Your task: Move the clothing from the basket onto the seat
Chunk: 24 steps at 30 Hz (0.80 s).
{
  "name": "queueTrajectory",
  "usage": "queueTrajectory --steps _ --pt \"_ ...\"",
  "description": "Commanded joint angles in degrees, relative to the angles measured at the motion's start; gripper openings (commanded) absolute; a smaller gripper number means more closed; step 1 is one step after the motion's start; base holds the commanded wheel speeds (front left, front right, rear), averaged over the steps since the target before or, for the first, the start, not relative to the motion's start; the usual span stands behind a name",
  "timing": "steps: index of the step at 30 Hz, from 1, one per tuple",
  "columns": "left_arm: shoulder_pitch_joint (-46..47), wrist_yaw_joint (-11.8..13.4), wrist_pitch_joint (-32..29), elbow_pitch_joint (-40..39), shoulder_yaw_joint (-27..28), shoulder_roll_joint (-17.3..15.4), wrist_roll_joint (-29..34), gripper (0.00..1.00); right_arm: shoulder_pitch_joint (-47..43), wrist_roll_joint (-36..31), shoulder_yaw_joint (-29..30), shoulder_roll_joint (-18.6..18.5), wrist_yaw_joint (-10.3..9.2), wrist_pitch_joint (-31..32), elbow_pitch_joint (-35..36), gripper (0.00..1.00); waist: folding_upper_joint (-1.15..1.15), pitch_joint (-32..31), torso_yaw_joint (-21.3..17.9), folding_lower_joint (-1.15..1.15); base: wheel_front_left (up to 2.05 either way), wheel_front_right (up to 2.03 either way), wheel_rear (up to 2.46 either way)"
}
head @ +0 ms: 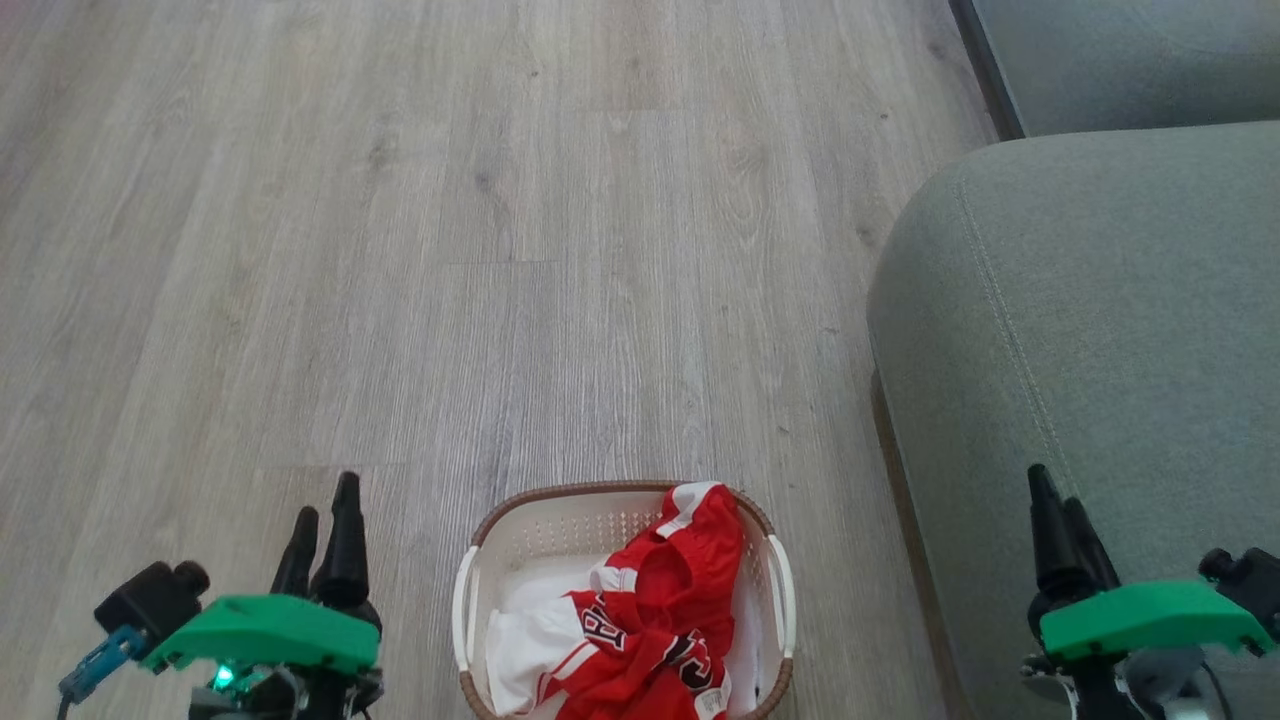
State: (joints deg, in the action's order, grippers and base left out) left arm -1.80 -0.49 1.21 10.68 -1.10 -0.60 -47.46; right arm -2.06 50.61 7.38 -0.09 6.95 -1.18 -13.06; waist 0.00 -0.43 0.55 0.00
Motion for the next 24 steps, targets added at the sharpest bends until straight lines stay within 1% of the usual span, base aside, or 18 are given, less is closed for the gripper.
queueTrajectory --steps 1,14,15,24 --pt "1.14 0.55 0.84 -2.48 0.08 -1.13 2.29 1.00 0.70 -2.34 -0.97 0.04 0.26 -1.05 2.50 1.00 0.00 -0.06 0.03 0.00 0.00 0.00 0.00" --pt "0.44 5.13 3.38 -2.91 -4.17 -4.14 11.24 1.00 -0.25 -12.42 -2.31 0.05 0.31 -3.56 3.36 1.00 0.00 -0.65 0.19 0.00 0.00 0.00 0.00" --pt "0.44 5.13 3.38 -2.91 -4.17 -4.14 11.24 1.00 -0.25 -12.42 -2.31 0.05 0.31 -3.56 3.36 1.00 0.00 -0.65 0.19 0.00 0.00 0.00 0.00" --pt "0.08 7.98 5.14 -3.77 -6.42 -5.71 16.86 1.00 -0.65 -19.11 -3.12 0.06 0.35 -5.30 4.07 1.00 0.00 -0.82 0.24 0.00 0.00 0.00 0.00"
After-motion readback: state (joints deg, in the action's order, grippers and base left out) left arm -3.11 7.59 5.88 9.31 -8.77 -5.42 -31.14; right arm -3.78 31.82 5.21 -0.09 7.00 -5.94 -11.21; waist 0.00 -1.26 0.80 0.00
